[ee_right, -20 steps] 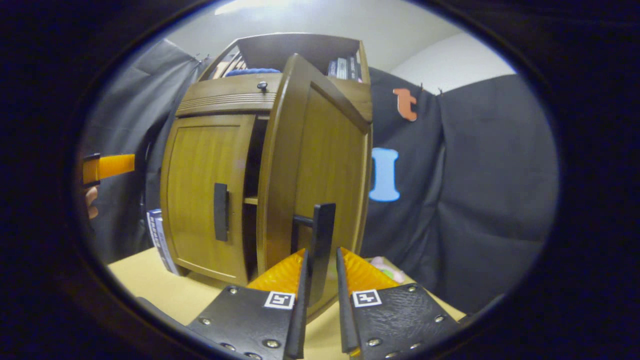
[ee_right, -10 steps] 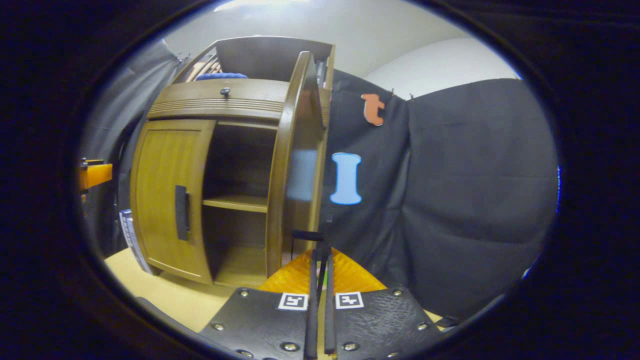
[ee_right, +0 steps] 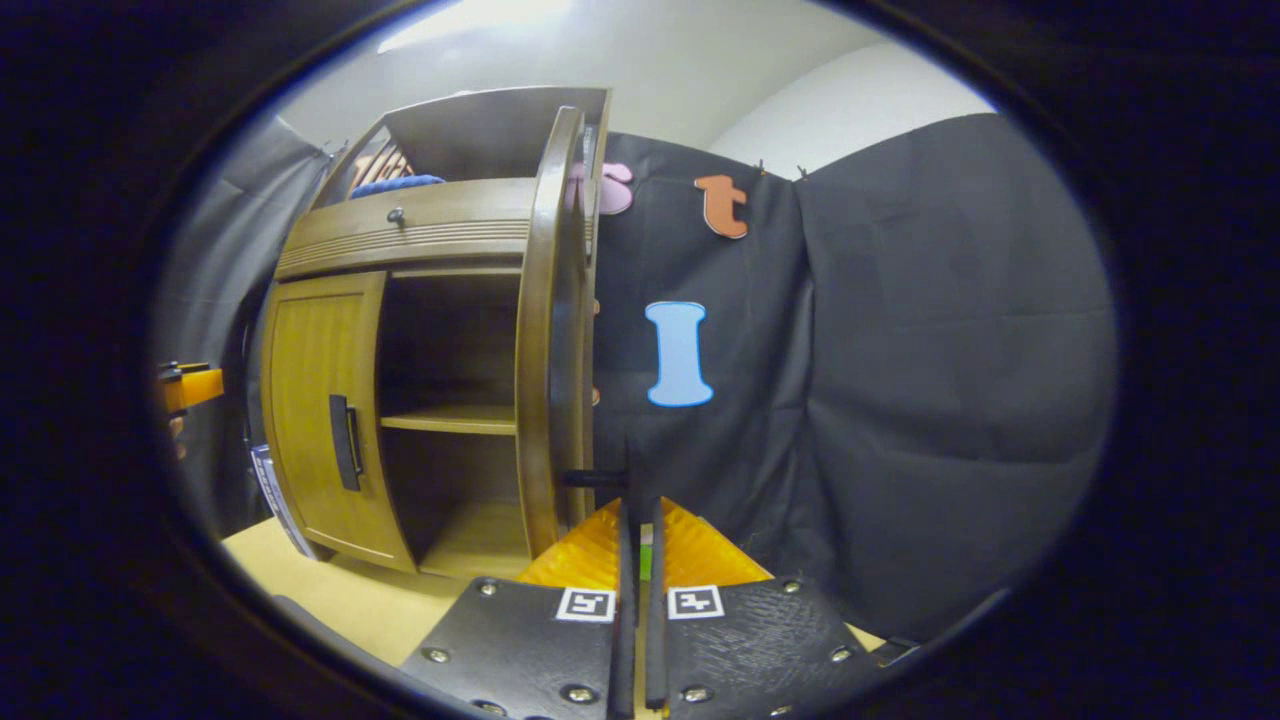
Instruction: Open the right door of the double-door shoe cabinet with the right hand, and open the left door with the left hand.
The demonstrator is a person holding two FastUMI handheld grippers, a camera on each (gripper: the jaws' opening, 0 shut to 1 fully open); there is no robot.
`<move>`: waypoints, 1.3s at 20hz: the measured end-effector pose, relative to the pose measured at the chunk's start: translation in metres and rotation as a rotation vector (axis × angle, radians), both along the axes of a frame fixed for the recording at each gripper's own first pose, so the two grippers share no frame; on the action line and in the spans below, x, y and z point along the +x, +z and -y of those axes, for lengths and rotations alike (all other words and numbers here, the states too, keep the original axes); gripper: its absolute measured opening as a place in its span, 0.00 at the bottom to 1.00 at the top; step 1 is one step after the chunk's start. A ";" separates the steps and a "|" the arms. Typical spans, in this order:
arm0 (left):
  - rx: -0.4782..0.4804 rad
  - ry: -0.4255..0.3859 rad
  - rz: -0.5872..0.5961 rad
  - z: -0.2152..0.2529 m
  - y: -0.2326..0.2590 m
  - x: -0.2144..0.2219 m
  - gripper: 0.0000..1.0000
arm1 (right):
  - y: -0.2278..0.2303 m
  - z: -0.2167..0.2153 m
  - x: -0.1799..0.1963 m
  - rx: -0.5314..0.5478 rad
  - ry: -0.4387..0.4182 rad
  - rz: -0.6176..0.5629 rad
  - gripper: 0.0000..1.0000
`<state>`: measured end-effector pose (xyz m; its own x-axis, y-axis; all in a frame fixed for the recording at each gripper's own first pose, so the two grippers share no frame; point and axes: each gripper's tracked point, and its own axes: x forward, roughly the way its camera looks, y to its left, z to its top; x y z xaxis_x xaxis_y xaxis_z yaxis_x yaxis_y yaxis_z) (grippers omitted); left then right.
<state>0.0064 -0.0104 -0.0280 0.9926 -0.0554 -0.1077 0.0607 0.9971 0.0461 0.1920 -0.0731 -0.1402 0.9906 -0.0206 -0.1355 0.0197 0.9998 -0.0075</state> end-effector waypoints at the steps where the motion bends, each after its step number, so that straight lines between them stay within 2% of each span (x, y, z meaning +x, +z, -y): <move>1: 0.001 0.002 -0.003 0.000 -0.001 0.001 0.92 | -0.001 0.005 0.001 0.006 0.015 0.000 0.05; 10: -0.001 0.029 -0.014 0.006 -0.010 0.008 0.92 | -0.004 0.034 0.017 0.055 0.179 0.017 0.05; 14: -0.013 -0.035 -0.049 0.031 -0.022 0.012 0.92 | -0.005 0.031 0.018 0.022 0.197 0.011 0.05; 16: -0.008 -0.048 -0.052 0.041 -0.026 0.015 0.92 | -0.004 0.039 0.016 0.044 0.158 0.006 0.05; 17: -0.006 -0.047 -0.044 0.045 -0.027 0.019 0.92 | -0.004 0.042 0.012 0.060 0.140 0.004 0.34; 19: -0.008 -0.045 -0.038 0.053 -0.031 0.025 0.93 | -0.004 0.046 0.005 0.084 0.107 0.002 0.36; 22: 0.003 -0.079 -0.043 0.074 -0.042 0.034 0.94 | 0.011 0.065 -0.017 0.131 0.019 0.071 0.41; 25: 0.018 -0.067 -0.063 0.081 -0.058 0.044 0.92 | 0.020 0.075 -0.042 0.169 -0.003 0.123 0.96; 26: 0.012 -0.058 -0.075 0.083 -0.064 0.048 0.92 | 0.021 0.081 -0.050 0.154 -0.020 0.120 0.96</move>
